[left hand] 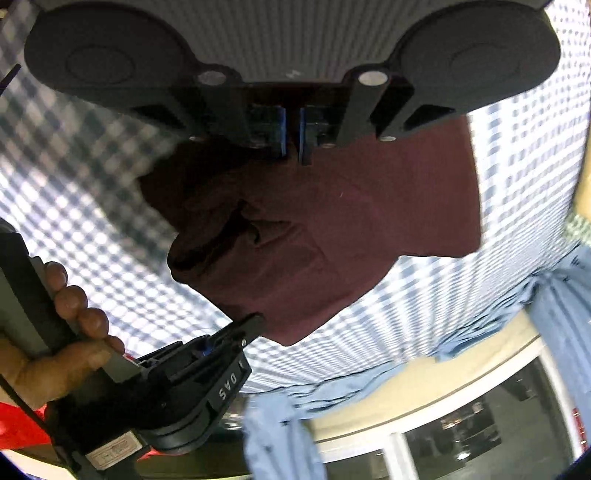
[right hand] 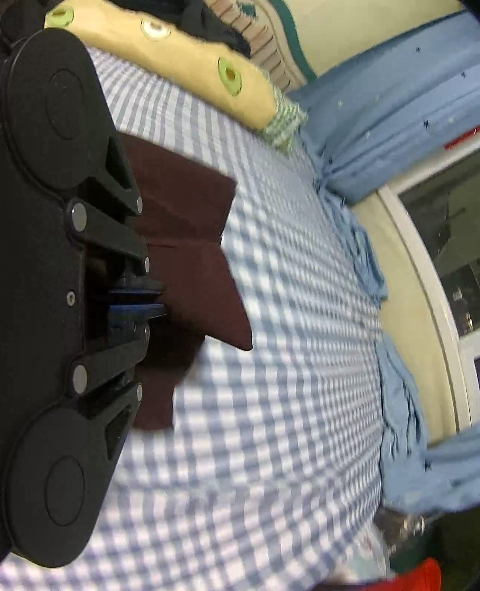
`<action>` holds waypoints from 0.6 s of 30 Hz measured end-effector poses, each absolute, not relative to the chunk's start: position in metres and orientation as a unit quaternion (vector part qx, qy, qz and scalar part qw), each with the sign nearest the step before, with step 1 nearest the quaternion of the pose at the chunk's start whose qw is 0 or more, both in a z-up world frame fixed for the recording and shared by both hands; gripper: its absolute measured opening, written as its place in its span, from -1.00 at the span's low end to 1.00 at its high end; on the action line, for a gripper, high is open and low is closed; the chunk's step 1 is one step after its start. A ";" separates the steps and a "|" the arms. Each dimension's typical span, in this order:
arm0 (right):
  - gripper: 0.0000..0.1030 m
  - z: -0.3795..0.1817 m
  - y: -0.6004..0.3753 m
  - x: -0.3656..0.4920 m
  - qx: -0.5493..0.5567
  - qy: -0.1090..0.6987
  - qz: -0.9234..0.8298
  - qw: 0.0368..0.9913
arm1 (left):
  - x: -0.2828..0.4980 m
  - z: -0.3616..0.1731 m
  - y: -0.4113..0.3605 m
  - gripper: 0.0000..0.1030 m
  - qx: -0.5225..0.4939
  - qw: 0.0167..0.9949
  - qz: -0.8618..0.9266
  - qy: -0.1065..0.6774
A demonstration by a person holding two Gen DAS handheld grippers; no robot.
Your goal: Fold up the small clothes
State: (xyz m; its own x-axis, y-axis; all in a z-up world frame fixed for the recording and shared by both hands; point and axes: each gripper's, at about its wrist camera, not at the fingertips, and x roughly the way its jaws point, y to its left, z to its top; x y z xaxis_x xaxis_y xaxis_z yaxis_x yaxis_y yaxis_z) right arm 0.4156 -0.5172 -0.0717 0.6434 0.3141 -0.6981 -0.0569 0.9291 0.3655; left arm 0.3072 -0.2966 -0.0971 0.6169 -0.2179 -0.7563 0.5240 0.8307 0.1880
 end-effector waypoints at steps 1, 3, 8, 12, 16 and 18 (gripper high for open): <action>-0.93 -0.074 -0.525 0.413 0.158 0.414 0.094 0.892 | 0.306 -0.099 -0.303 -0.91 0.200 0.874 -0.219 0.384; -0.93 -0.079 -0.538 0.407 0.166 0.416 0.079 0.890 | 0.303 -0.101 -0.312 -0.91 0.200 0.870 -0.231 0.386; -0.91 -0.101 -0.555 0.402 0.172 0.435 0.051 0.882 | 0.316 -0.113 -0.320 -0.90 0.189 0.856 -0.243 0.414; -0.85 -0.129 -0.555 0.403 0.157 0.465 0.030 0.871 | 0.321 -0.113 -0.310 -0.75 0.137 0.841 -0.256 0.457; -0.56 -0.135 -0.555 0.394 0.163 0.465 0.016 0.870 | 0.334 -0.105 -0.285 -0.61 0.053 0.826 -0.264 0.495; -0.47 -0.131 -0.555 0.390 0.163 0.462 0.012 0.872 | 0.341 -0.099 -0.272 -0.29 0.008 0.816 -0.252 0.521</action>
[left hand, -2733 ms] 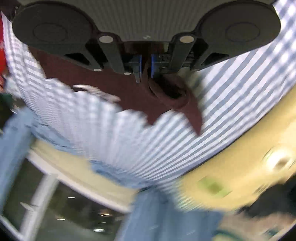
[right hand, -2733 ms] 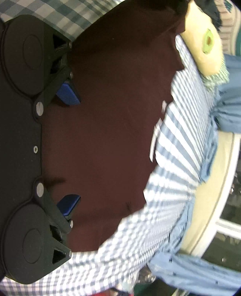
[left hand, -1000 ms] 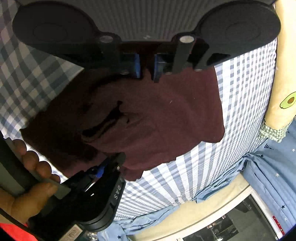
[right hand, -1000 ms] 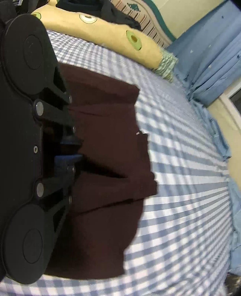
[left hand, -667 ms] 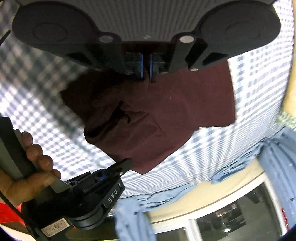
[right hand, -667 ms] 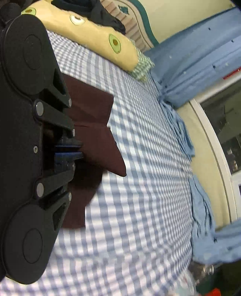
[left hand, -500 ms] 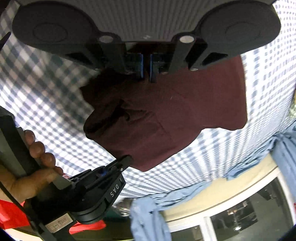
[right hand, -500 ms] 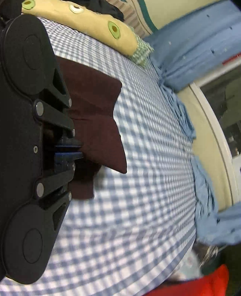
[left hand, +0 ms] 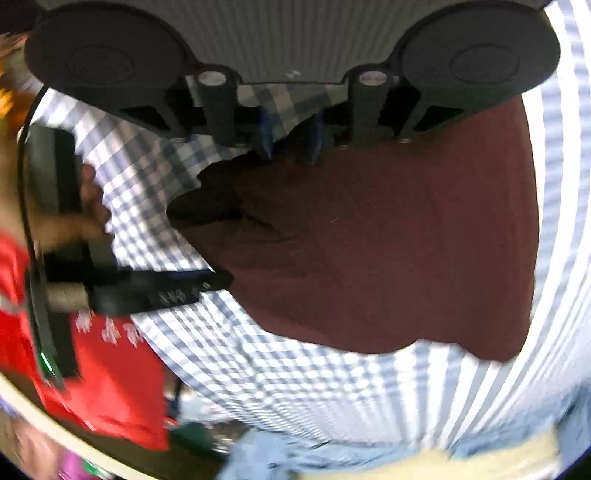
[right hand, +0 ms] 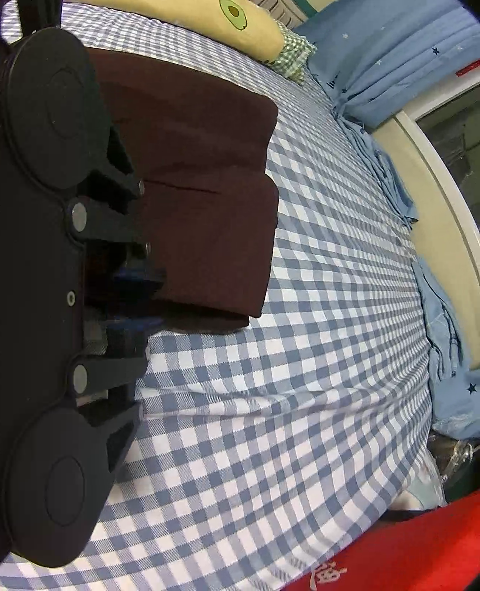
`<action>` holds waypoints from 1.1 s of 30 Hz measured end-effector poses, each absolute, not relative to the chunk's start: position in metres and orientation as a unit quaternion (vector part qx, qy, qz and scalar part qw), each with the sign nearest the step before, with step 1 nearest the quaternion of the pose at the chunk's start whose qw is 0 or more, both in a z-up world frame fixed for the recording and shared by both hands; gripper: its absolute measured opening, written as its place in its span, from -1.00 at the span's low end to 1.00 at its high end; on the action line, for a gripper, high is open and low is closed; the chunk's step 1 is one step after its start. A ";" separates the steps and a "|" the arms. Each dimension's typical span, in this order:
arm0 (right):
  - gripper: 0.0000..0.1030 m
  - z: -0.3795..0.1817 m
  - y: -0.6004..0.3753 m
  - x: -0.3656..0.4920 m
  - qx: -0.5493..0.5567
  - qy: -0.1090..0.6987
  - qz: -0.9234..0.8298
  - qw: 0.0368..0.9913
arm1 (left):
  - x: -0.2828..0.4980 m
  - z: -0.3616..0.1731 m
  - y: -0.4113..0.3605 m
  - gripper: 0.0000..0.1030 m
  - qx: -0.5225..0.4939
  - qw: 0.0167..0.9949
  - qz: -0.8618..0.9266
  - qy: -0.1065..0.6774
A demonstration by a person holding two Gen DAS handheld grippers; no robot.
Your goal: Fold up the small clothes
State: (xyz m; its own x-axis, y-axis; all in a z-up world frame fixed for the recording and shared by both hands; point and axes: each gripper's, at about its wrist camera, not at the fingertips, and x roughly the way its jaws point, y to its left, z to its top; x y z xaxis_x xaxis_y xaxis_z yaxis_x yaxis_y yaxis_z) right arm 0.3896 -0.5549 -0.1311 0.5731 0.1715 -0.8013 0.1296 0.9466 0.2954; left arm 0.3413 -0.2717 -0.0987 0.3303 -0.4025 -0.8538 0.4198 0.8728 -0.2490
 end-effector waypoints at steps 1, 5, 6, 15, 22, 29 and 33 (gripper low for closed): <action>-0.40 -0.130 -0.555 0.387 0.163 0.462 0.010 0.872 | 0.344 -0.097 -0.266 -0.15 -0.010 0.812 -0.241 0.531; 0.34 -0.122 -0.552 0.378 0.162 0.459 0.010 0.874 | 0.353 -0.087 -0.244 0.40 -0.060 0.806 -0.180 0.561; 0.43 -0.120 -0.550 0.375 0.158 0.457 0.012 0.875 | 0.355 -0.085 -0.239 0.52 -0.070 0.805 -0.169 0.565; 0.99 -0.108 -0.519 0.352 0.118 0.457 0.028 0.881 | 0.360 -0.064 -0.199 0.94 -0.059 0.831 -0.083 0.548; 0.99 -0.128 -0.507 0.346 0.127 0.491 0.021 0.862 | 0.368 -0.090 -0.186 0.96 -0.045 0.812 -0.049 0.579; 0.99 -0.144 -0.508 0.344 0.150 0.507 0.000 0.848 | 0.375 -0.120 -0.174 0.98 -0.035 0.791 -0.030 0.610; 0.99 -0.149 -0.508 0.346 0.153 0.515 -0.003 0.843 | 0.373 -0.135 -0.166 0.98 -0.040 0.775 -0.024 0.630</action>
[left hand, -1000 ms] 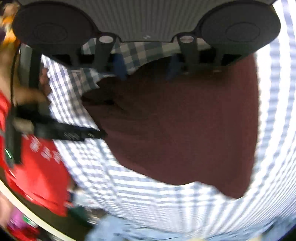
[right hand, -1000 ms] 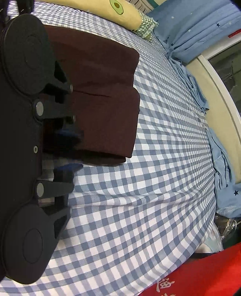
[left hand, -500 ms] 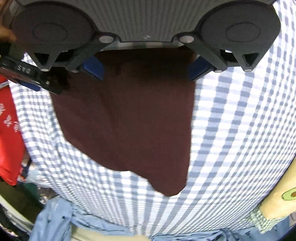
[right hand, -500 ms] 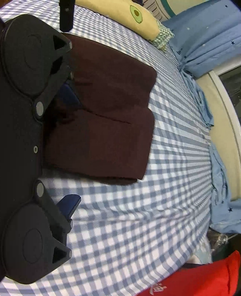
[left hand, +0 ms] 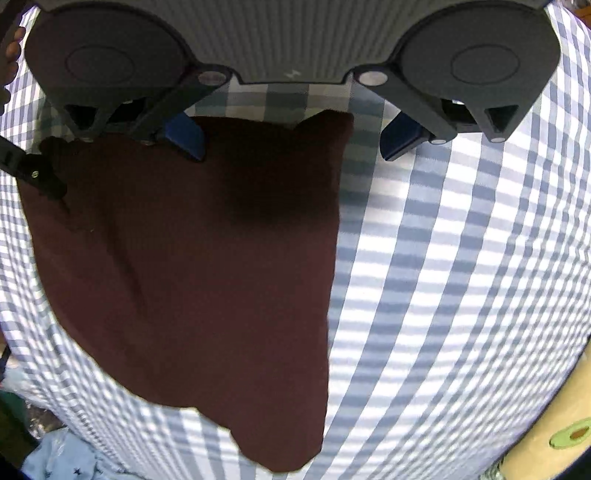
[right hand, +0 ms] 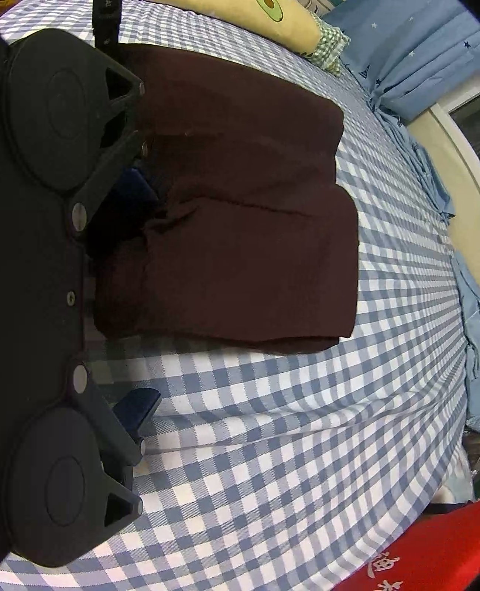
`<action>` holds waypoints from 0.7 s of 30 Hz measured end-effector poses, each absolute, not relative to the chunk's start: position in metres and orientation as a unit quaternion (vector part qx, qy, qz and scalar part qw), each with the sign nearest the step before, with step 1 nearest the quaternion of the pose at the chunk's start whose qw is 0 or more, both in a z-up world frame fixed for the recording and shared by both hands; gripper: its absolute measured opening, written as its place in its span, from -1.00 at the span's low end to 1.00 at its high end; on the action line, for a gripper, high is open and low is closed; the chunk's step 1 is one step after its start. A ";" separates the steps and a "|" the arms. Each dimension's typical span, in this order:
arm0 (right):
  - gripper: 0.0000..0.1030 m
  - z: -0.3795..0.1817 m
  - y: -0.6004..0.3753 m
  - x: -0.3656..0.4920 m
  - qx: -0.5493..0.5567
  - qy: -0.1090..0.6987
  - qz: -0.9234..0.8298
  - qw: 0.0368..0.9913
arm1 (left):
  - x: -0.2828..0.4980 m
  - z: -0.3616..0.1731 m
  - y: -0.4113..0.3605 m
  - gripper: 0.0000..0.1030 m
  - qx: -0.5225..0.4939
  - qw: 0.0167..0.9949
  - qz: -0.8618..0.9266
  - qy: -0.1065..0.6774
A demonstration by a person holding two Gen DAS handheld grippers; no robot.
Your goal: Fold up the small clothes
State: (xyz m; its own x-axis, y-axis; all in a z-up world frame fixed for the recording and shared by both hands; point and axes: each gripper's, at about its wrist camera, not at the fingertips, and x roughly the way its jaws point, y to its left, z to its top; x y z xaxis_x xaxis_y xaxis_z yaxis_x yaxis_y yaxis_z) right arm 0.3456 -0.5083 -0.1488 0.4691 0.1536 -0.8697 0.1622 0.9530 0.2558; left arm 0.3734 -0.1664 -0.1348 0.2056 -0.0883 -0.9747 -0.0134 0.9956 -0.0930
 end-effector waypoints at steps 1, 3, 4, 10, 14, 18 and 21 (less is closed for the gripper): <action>0.99 -0.150 -0.509 0.346 0.156 0.519 -0.003 0.841 | 0.373 -0.136 -0.165 0.98 -0.044 0.772 -0.024 0.634; 0.99 -0.152 -0.510 0.348 0.164 0.522 -0.003 0.837 | 0.372 -0.137 -0.162 0.98 -0.050 0.770 -0.025 0.635; 0.99 -0.152 -0.512 0.350 0.168 0.525 -0.003 0.834 | 0.371 -0.137 -0.161 0.98 -0.050 0.770 -0.026 0.636; 0.99 -0.136 -0.518 0.344 0.192 0.482 -0.006 0.855 | 0.370 -0.139 -0.157 1.00 -0.043 0.768 -0.028 0.638; 0.99 -0.130 -0.530 0.347 0.236 0.445 -0.022 0.864 | 0.373 -0.150 -0.152 1.00 -0.049 0.761 -0.023 0.647; 0.66 -0.136 -0.539 0.367 0.257 0.445 -0.035 0.857 | 0.375 -0.158 -0.147 1.00 -0.050 0.758 -0.022 0.651; -0.12 -0.140 -0.532 0.384 0.227 0.453 -0.033 0.862 | 0.376 -0.161 -0.144 1.00 -0.048 0.756 -0.024 0.652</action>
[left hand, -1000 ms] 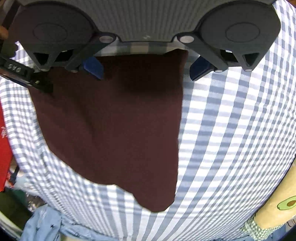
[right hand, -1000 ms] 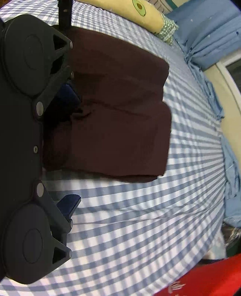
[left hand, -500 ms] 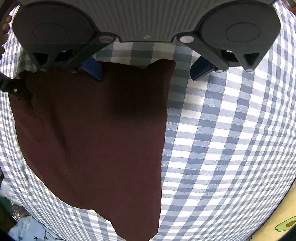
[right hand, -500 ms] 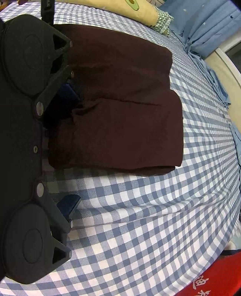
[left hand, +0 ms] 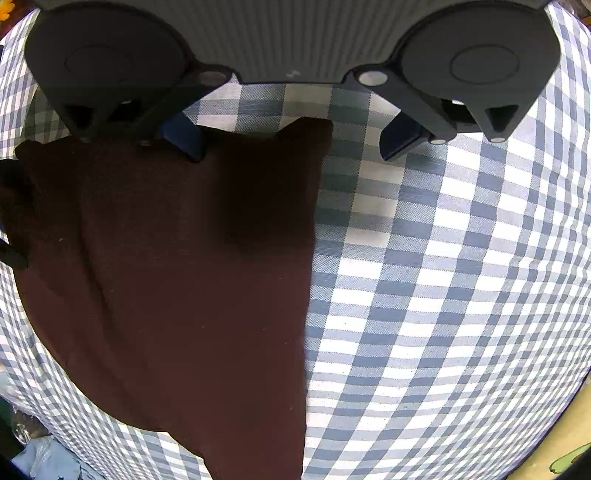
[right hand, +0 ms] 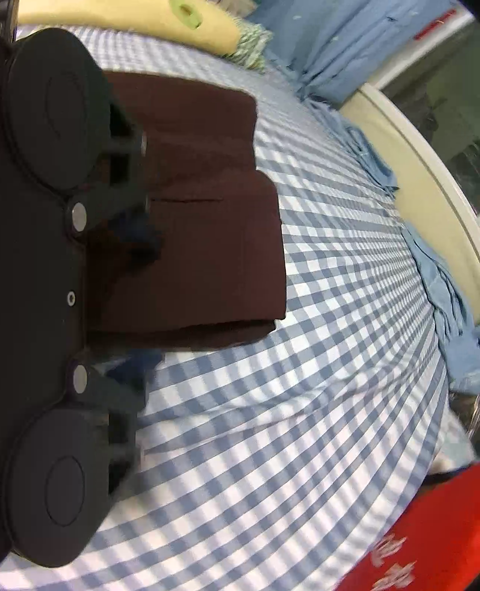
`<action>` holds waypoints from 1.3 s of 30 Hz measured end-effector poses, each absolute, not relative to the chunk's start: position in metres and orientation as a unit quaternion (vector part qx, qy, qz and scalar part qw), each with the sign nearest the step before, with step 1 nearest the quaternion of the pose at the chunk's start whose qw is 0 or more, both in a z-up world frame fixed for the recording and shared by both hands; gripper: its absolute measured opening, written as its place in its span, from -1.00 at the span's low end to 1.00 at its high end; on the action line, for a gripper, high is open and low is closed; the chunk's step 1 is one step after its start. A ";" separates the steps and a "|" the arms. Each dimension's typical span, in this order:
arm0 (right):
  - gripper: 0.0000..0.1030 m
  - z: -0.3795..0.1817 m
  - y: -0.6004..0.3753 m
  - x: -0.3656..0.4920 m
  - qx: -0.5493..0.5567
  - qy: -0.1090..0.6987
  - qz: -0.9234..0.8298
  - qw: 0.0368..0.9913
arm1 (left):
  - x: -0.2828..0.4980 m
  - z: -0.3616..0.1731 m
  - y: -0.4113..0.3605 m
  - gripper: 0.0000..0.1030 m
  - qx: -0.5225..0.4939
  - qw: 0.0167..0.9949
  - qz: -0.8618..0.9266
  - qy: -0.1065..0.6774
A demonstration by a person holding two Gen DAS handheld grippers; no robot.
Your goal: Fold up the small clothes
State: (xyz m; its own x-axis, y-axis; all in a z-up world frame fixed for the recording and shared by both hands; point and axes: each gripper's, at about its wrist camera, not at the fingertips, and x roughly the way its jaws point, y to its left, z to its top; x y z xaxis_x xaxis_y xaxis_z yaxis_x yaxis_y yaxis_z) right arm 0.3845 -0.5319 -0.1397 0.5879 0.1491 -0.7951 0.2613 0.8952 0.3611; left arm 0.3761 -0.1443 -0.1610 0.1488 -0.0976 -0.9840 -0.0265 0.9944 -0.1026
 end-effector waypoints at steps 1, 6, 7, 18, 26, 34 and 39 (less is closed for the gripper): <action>-0.27 -0.137 -0.529 0.388 0.218 0.450 -0.030 0.866 | 0.377 -0.161 -0.145 1.00 -0.044 0.756 -0.024 0.652; -0.59 -0.135 -0.526 0.390 0.188 0.452 -0.032 0.872 | 0.382 -0.163 -0.150 1.00 -0.027 0.755 -0.022 0.655; -0.56 -0.140 -0.530 0.389 0.191 0.458 -0.035 0.868 | 0.383 -0.163 -0.150 1.00 -0.031 0.753 -0.023 0.657; 0.97 -0.149 -0.566 0.383 0.270 0.457 0.032 0.847 | 0.380 -0.143 -0.103 0.99 -0.119 0.780 -0.040 0.613; 0.99 -0.161 -0.571 0.420 0.291 0.469 0.041 0.833 | 0.413 -0.135 -0.078 0.99 -0.144 0.824 -0.032 0.548; 0.99 -0.193 -0.581 0.448 0.349 0.484 0.011 0.802 | 0.465 -0.150 -0.089 0.99 -0.100 0.834 -0.071 0.538; 0.99 -0.194 -0.579 0.439 0.324 0.473 0.034 0.818 | 0.479 -0.164 -0.091 1.00 -0.110 0.820 -0.088 0.555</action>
